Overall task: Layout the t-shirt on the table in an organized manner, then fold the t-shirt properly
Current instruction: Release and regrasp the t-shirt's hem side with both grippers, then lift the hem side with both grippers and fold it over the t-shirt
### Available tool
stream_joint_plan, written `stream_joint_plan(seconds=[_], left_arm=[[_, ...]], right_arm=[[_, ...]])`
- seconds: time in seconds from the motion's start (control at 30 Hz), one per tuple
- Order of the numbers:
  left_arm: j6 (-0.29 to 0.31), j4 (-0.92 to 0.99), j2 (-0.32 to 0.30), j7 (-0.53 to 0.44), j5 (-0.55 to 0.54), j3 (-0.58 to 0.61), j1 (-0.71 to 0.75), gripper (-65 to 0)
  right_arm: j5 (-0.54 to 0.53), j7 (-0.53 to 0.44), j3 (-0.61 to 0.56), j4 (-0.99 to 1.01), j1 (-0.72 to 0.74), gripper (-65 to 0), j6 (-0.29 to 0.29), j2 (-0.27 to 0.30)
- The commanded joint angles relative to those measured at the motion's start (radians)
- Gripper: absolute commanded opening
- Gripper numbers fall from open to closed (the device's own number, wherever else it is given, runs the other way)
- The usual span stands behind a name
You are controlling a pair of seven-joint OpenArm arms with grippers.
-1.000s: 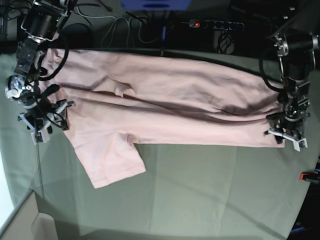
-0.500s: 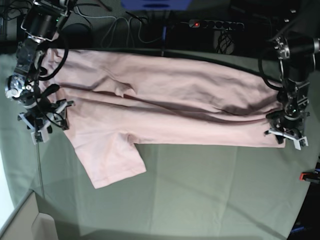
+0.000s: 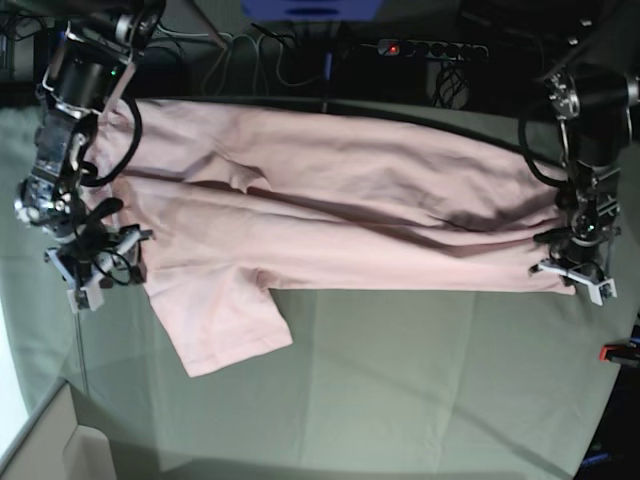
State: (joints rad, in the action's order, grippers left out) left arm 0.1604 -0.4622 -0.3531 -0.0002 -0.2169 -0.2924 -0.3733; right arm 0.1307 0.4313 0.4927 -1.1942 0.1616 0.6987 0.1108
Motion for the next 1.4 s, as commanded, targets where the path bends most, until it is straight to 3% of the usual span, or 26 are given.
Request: stream_joint_plan(seconds=[0.0,0.33,0.6,0.97,1.07,1.23,1.37], left_arm=[[0.015,-0.046,-0.013,-0.022,-0.008,0.000,-0.003,-65.0],[0.009,-0.247,-0.010,-0.021,-0.009,-0.001,0.109,-65.0],[0.014,-0.249,-0.010,-0.021,-0.011,-0.003,0.115,-65.0],[0.012,-0.252,-0.010,-0.021,-0.011,-0.004,0.115,-65.0],[0.009,-0.252,-0.010,-0.021,-0.011,-0.004,0.115,-65.0],[0.009,-0.252,-0.010,-0.021,-0.011,-0.004,0.115,-65.0],[0.009,-0.252,-0.010,-0.021,-0.011,-0.004,0.113,-65.0]], right_arm=[[-0.018,-0.024,0.001,0.001,0.039,-29.5,-0.001,0.011],[0.019,-0.033,-0.002,0.182,0.146,-29.5,-0.001,0.033],[0.057,-0.059,-0.001,0.314,0.189,-29.5,-0.001,0.073],[0.059,-0.094,-0.004,0.360,0.183,-30.6,-0.001,0.069],[0.059,-0.093,-0.030,0.360,0.183,-39.0,-0.001,0.073],[0.059,-0.091,-0.110,0.351,0.154,-65.0,-0.001,0.074],[0.056,-0.091,-0.128,0.302,0.137,-65.0,-0.001,0.089]])
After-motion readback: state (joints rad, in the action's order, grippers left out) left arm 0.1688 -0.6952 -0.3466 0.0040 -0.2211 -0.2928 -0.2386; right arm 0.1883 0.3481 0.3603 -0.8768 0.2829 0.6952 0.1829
